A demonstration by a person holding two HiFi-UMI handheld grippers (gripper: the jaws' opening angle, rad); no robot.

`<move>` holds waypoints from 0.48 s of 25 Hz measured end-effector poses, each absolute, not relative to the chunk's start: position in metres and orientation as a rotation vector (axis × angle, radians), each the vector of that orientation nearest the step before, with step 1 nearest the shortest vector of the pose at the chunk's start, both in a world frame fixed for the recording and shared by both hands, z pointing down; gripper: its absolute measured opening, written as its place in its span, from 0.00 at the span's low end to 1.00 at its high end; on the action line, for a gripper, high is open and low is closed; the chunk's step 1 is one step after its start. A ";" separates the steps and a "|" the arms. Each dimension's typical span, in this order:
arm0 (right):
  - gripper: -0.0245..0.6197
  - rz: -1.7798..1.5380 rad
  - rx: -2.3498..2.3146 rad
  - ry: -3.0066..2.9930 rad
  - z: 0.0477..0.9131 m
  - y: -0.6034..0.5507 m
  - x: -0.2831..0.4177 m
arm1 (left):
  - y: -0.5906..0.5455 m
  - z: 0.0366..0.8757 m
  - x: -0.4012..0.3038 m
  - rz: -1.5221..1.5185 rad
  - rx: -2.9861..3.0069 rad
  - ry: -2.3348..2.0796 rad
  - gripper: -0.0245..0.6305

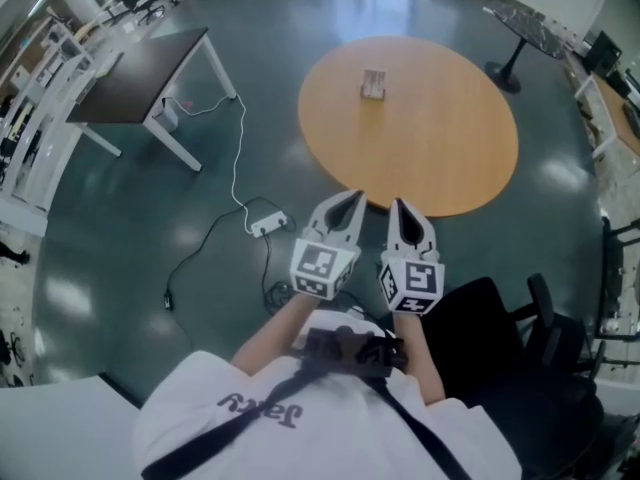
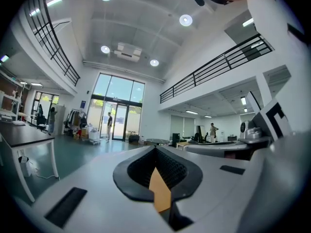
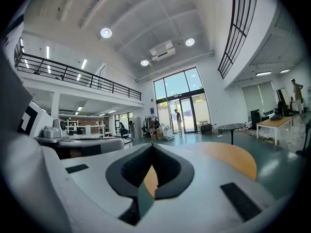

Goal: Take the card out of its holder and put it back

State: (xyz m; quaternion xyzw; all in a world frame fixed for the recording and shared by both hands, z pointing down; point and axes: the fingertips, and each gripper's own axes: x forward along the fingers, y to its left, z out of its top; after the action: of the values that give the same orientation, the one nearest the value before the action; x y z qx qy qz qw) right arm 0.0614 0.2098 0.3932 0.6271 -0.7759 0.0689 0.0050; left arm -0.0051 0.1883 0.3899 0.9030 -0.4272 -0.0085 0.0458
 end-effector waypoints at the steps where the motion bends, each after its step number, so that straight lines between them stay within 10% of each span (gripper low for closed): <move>1: 0.07 0.221 1.970 -2.422 0.395 0.206 0.062 | 0.184 0.392 -0.005 -0.021 2.758 -1.300 0.06; 12: 0.07 0.181 2.030 -2.361 0.388 0.090 0.074 | 0.050 0.385 0.000 -0.115 2.756 -1.232 0.06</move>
State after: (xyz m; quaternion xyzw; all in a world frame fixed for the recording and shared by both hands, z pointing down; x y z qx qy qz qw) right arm 0.0743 0.0898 0.3876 0.6509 -0.7569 0.0579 0.0112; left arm 0.0001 0.0498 0.3850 0.9106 -0.4070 -0.0380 0.0600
